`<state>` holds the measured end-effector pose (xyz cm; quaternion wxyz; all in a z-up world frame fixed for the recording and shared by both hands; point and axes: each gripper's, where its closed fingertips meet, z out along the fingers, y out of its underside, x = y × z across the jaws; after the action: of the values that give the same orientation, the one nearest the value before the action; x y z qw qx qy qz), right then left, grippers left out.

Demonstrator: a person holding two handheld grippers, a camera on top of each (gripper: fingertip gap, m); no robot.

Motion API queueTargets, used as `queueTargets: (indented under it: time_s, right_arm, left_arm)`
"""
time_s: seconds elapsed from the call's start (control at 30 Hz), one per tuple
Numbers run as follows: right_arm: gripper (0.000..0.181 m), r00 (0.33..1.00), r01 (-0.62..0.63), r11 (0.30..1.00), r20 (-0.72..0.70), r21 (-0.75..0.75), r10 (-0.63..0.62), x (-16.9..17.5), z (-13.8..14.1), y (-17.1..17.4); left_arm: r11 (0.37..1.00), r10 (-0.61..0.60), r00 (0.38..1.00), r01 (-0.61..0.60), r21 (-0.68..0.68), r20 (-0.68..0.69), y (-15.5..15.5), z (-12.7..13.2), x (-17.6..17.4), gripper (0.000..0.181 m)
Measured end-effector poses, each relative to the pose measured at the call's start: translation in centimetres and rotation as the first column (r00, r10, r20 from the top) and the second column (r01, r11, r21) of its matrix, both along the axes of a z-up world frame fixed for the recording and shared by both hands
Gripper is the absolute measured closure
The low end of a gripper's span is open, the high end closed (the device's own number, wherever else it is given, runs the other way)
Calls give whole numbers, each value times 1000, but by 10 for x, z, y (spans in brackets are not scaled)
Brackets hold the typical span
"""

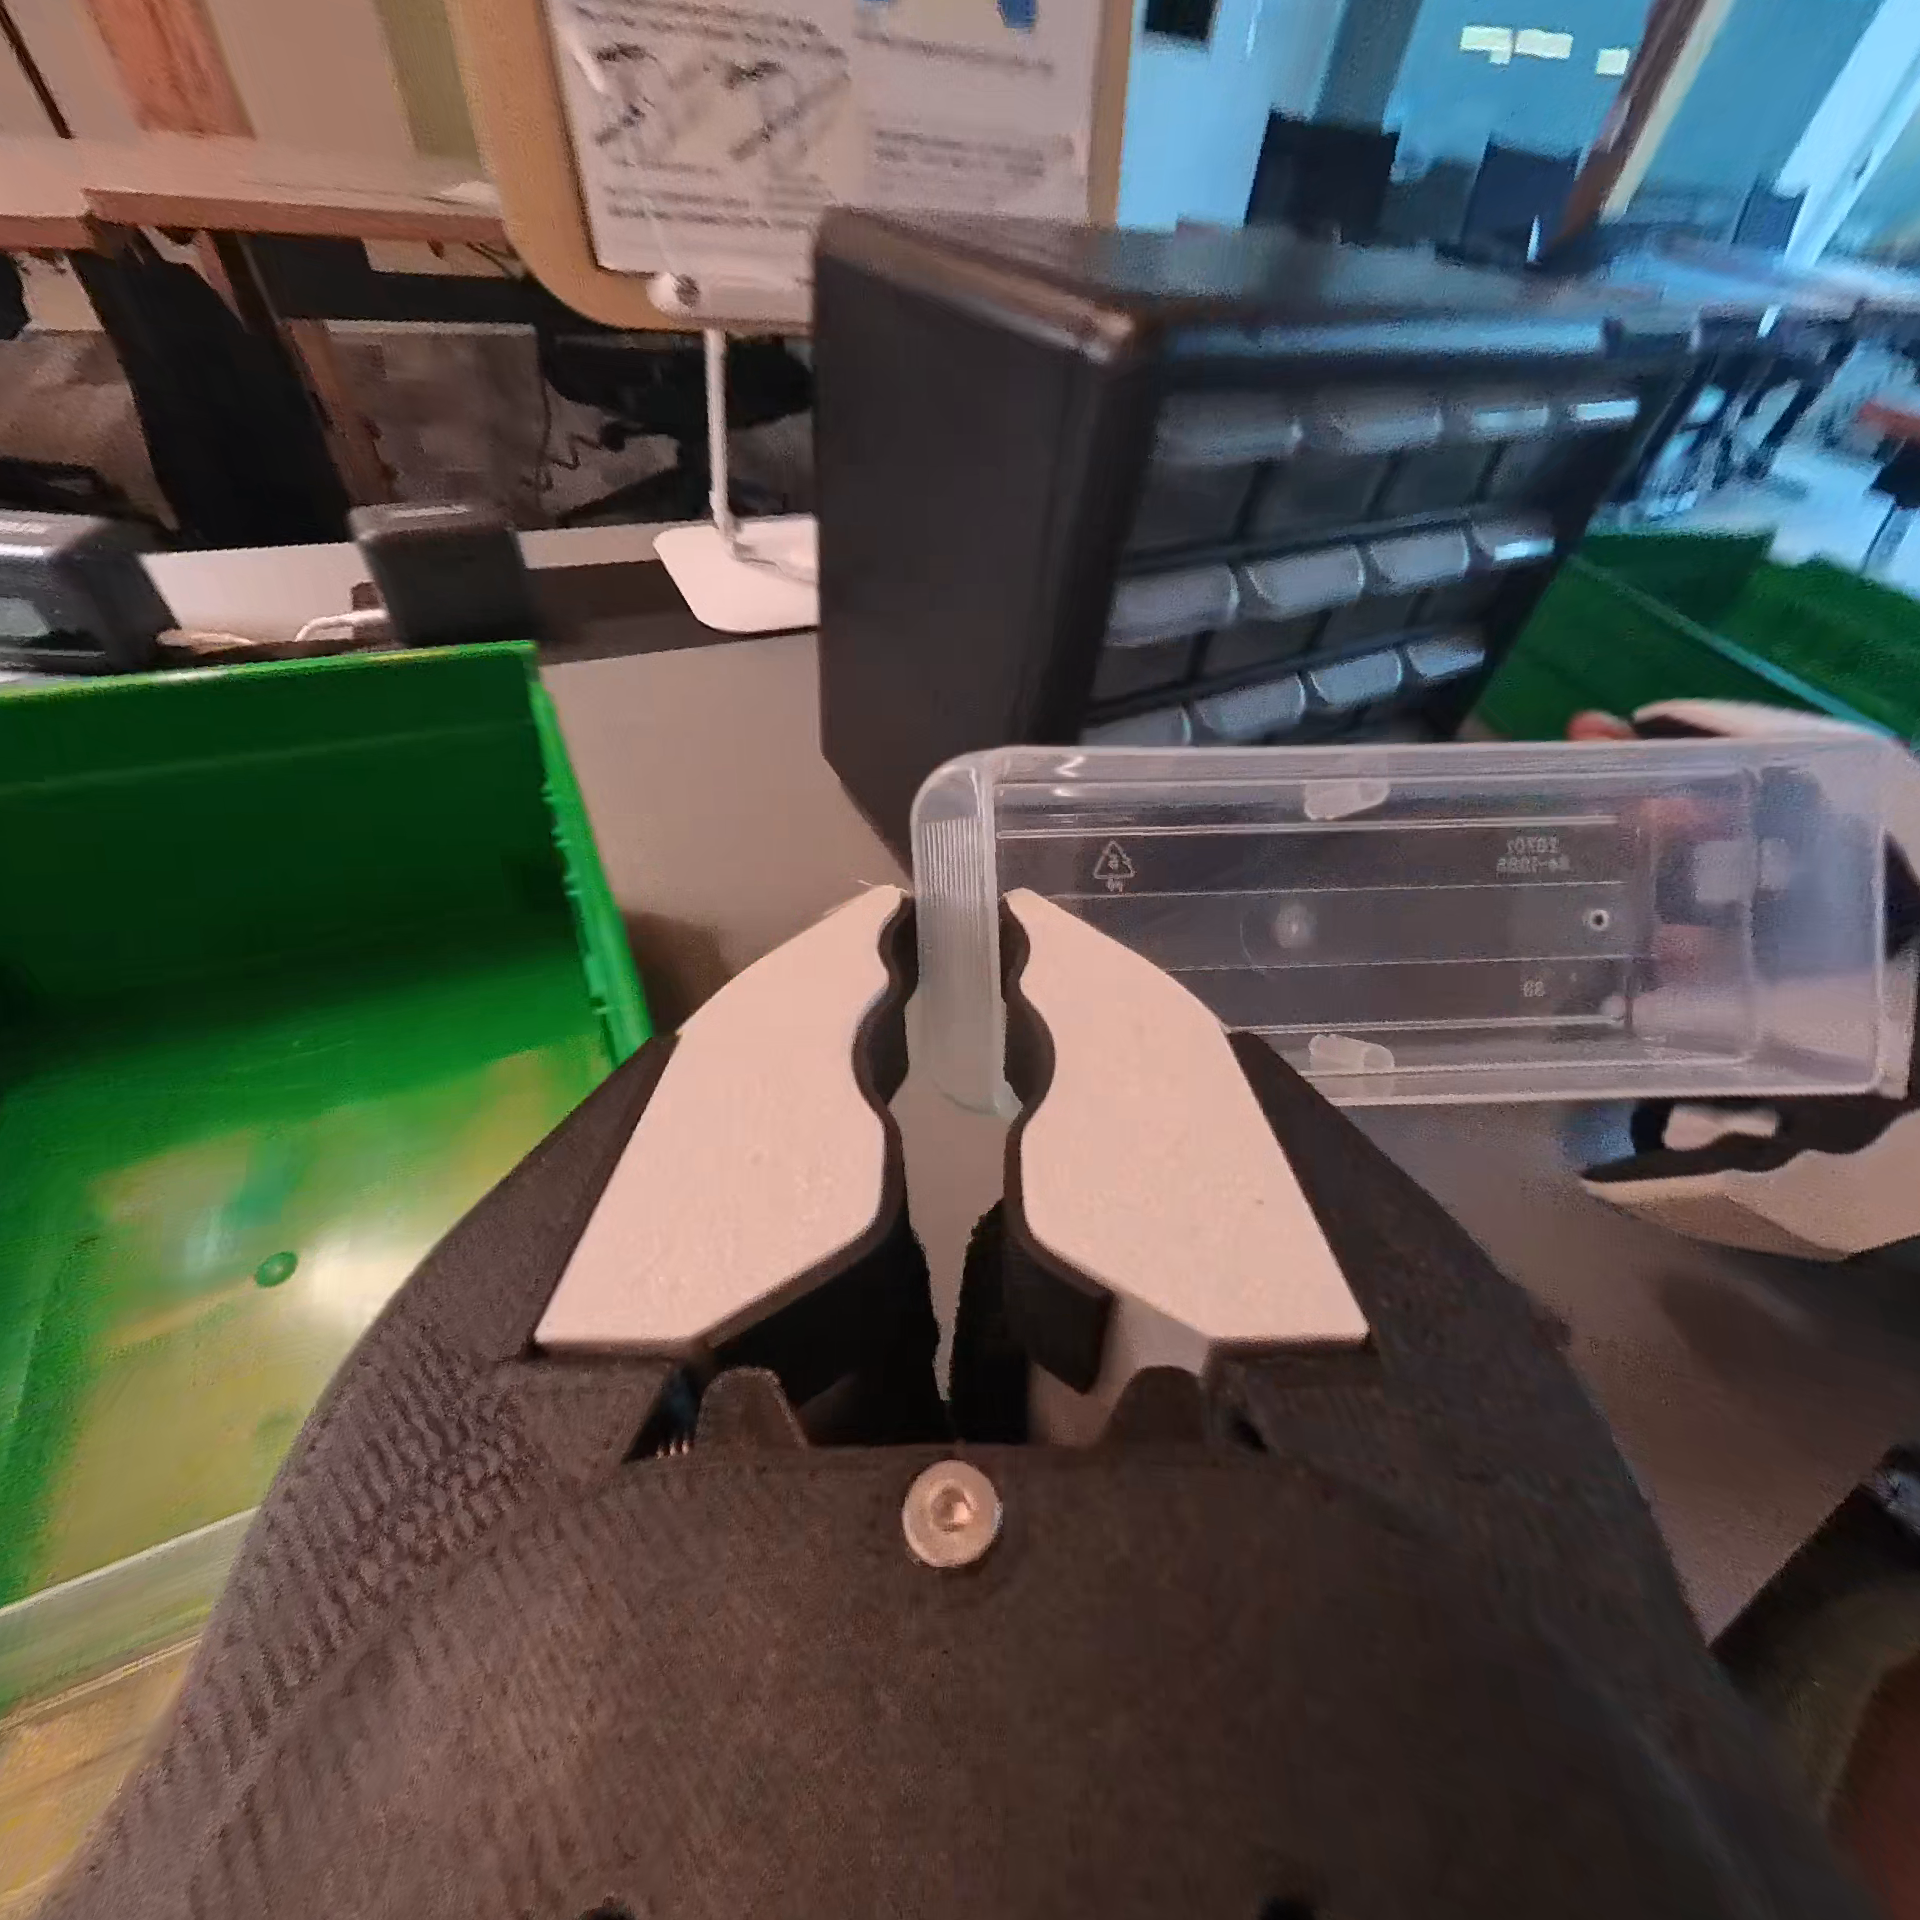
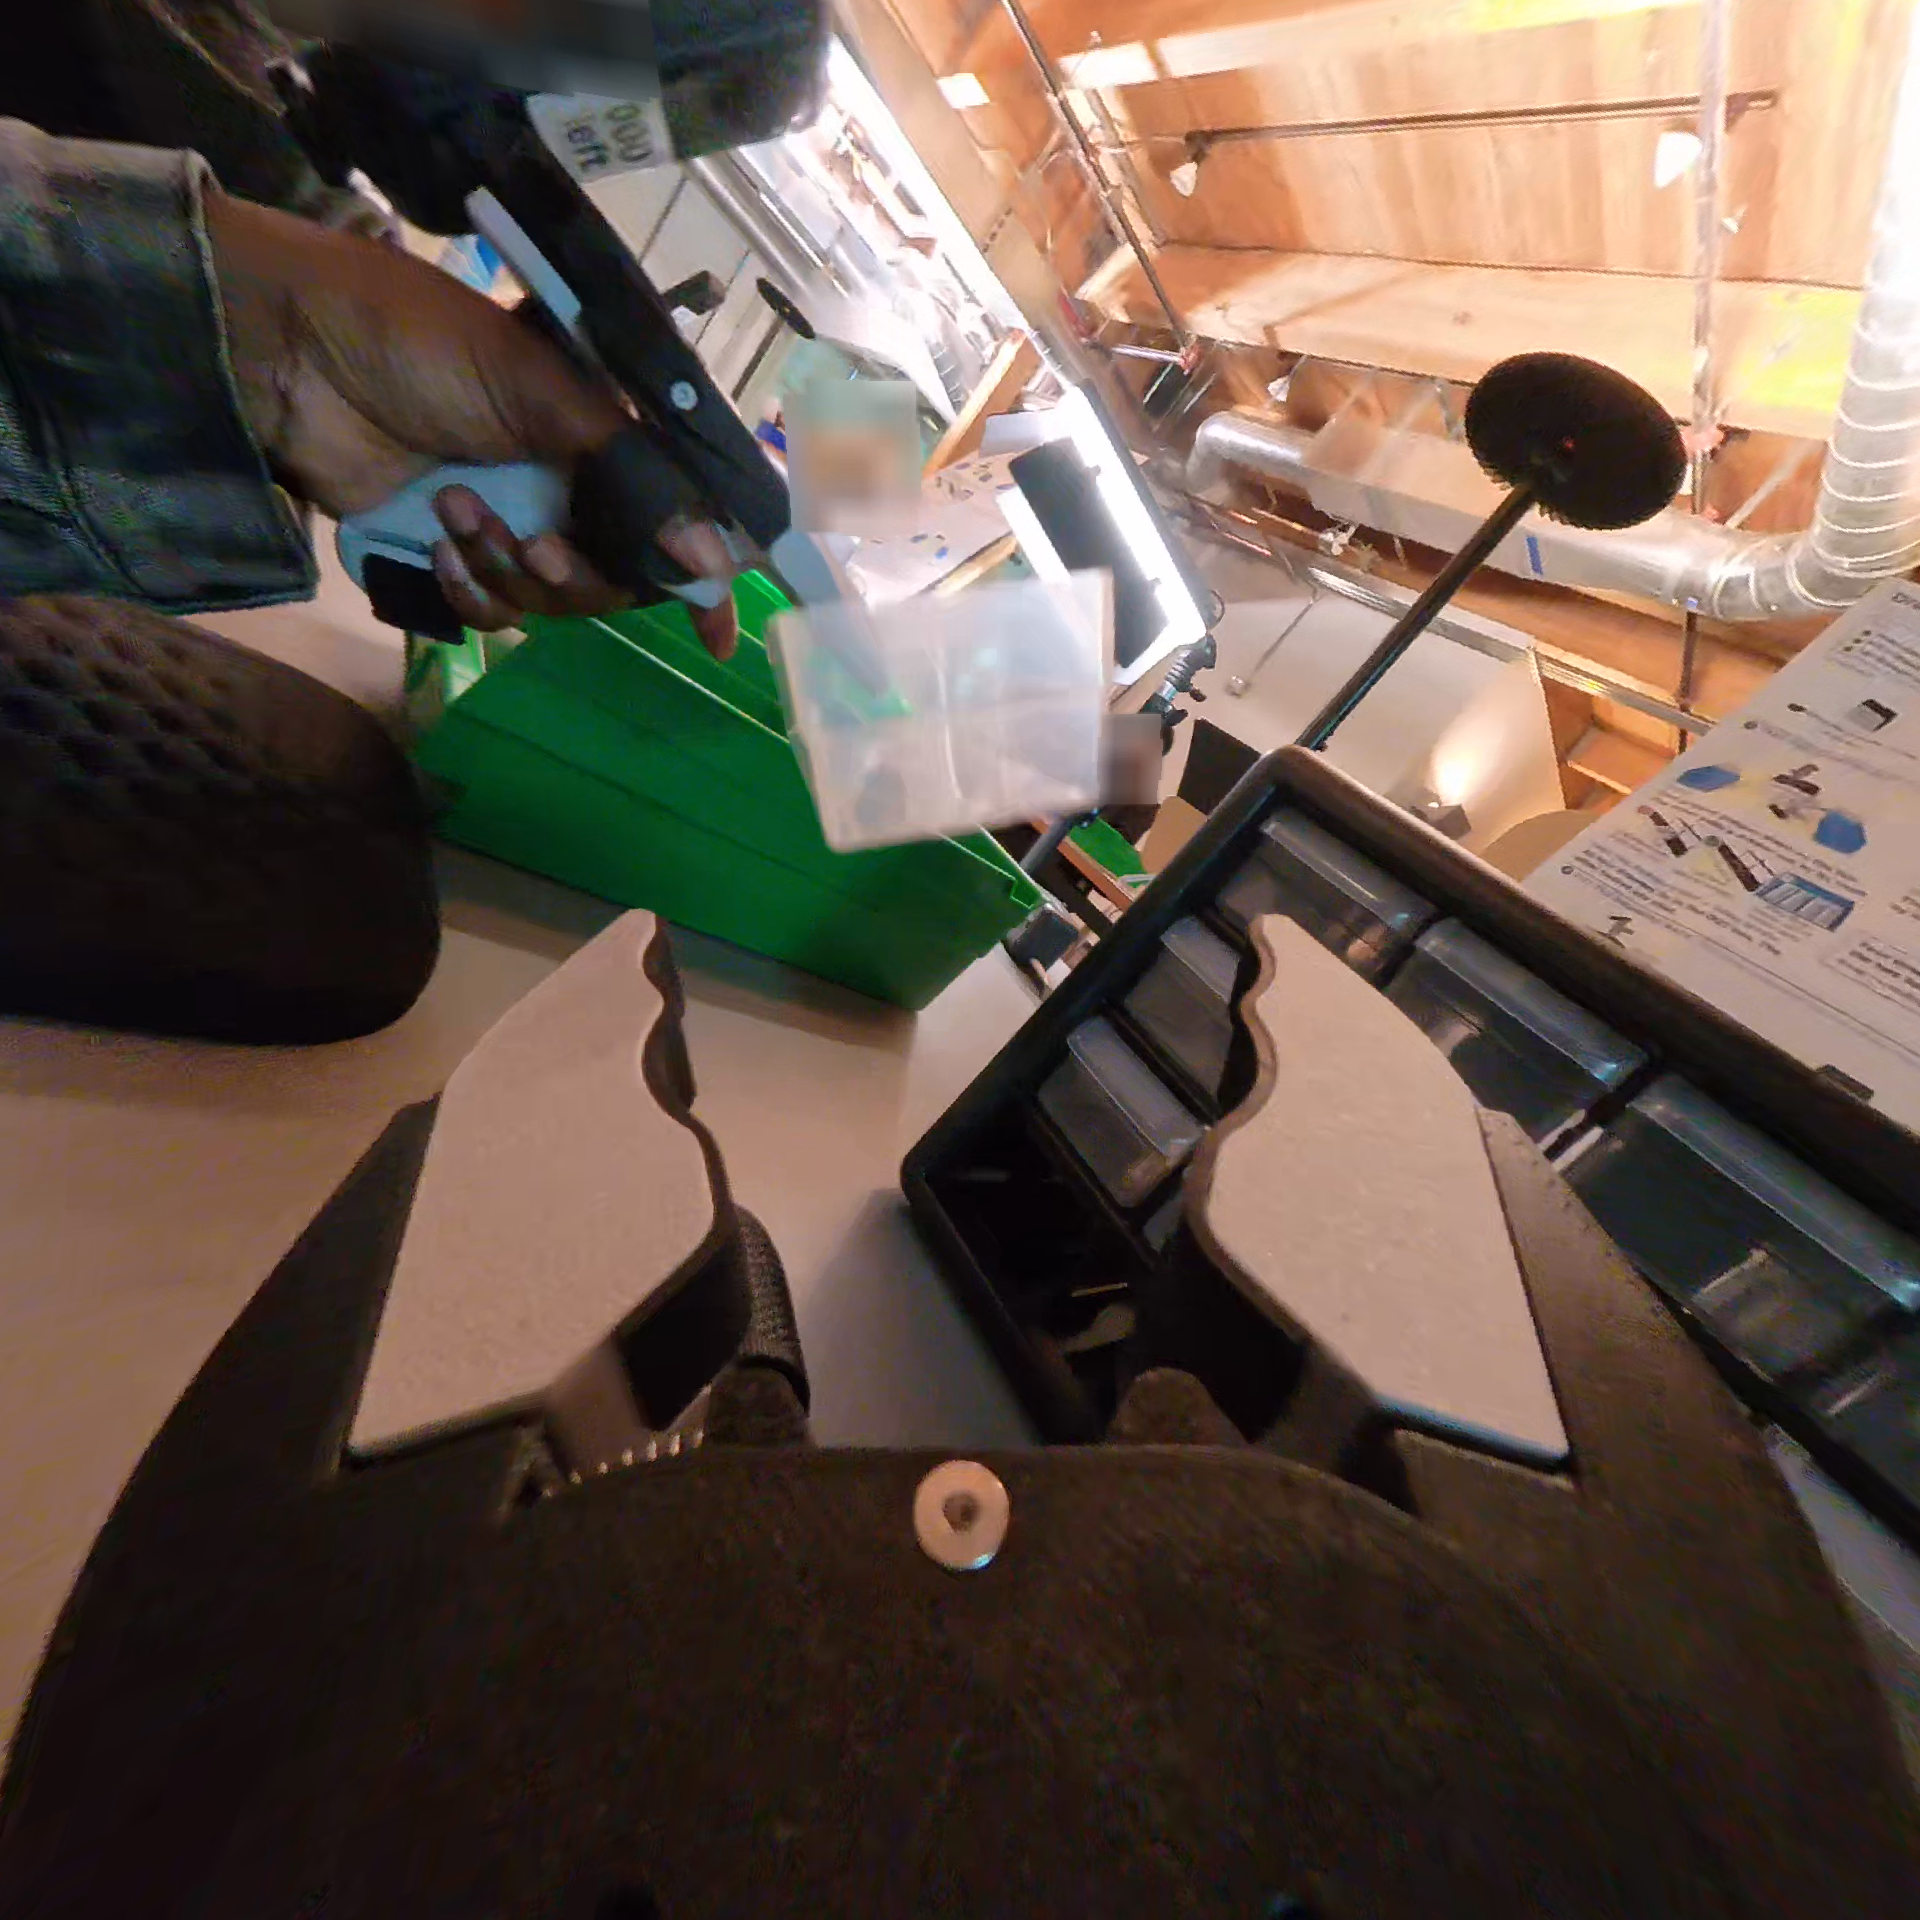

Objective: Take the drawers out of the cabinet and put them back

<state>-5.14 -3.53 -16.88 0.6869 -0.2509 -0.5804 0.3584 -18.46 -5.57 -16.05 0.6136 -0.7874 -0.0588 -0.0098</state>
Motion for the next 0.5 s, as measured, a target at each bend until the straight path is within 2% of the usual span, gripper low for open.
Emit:
queueTargets:
  time_s: [0.13, 0.27, 0.37, 0.43, 0.5]
  right_arm:
    - [85, 999, -27, 1000, -24, -2, 26, 2, 5, -6]
    - [101, 999, -23, 999, -35, 23, 24, 3, 7, -8]
    - [108, 998, -41, 999, -38, 29, 42, 7, 8, -12]
    - [108, 996, -76, 996, -41, -47, 74, 10, 12, -11]
    - [107, 985, -170, 959, -67, -227, 159, 16, 23, -8]
  left_arm:
    - [998, -23, 993, 16, -56, -118, 8, 5, 26, 167]
    - [992, -109, 985, 99, -82, -131, 17, 0, 54, 167]
    - [991, -126, 985, 119, -63, -116, 22, -3, 60, 167]
    - [986, -164, 980, 165, 1, -109, 21, 4, 66, 166]
    - [955, -255, 962, 267, 131, -102, 16, 22, 80, 156]
